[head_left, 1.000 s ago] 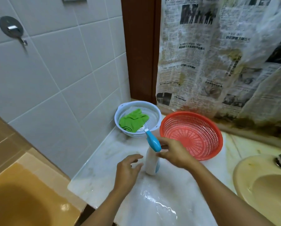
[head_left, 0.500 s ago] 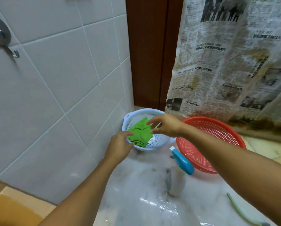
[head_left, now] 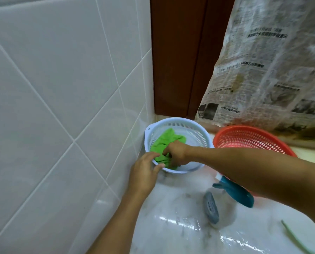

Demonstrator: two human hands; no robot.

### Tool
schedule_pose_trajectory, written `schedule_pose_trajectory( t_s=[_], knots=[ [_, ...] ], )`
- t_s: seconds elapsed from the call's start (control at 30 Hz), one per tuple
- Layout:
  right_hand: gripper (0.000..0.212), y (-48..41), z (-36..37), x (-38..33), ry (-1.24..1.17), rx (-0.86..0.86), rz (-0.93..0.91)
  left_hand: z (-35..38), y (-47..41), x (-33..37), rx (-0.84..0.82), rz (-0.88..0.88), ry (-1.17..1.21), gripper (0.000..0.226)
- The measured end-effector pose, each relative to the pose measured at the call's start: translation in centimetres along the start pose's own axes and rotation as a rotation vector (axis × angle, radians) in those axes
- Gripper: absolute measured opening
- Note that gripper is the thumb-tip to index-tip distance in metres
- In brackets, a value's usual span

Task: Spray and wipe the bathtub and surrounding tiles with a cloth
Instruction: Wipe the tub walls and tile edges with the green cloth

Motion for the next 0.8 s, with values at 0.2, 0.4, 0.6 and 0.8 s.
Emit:
schedule_pose_trajectory(
  t_s=[0.2, 0.4, 0.6, 0.8],
  knots=[
    [0.031, 1.7, -5.6, 1.4, -0.189, 0.065, 0.035, -0.4, -0.1, 1.8, -0.032, -0.015, -0.055, 0.072],
    [0.02, 8.4, -14.5, 1.7, -0.501, 0.282, -0.026, -2.8, -1.3, 7.0, 0.053, -0.009, -0.031, 0.087],
    [0.021, 16.7, -21.1, -0.8, -0.706, 0.356, -0.162, -7.2, -0.7, 14.7, 0.165, 0.011, 0.366, 0.037],
    [0.019, 23.0, -23.8, -3.2, -0.705, 0.38, -0.316, -12.5, 3.8, 20.5, 0.165, 0.034, 0.468, 0.027]
  ],
)
Point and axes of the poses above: each hand's wrist, its own y-axis away from the middle knuckle, its own z-axis out of the palm, x = y × z, the point moved 5 cm from there along -y, towards the middle knuckle, and after that the axes turned 12 degrees about x, right-handed, at the moved point
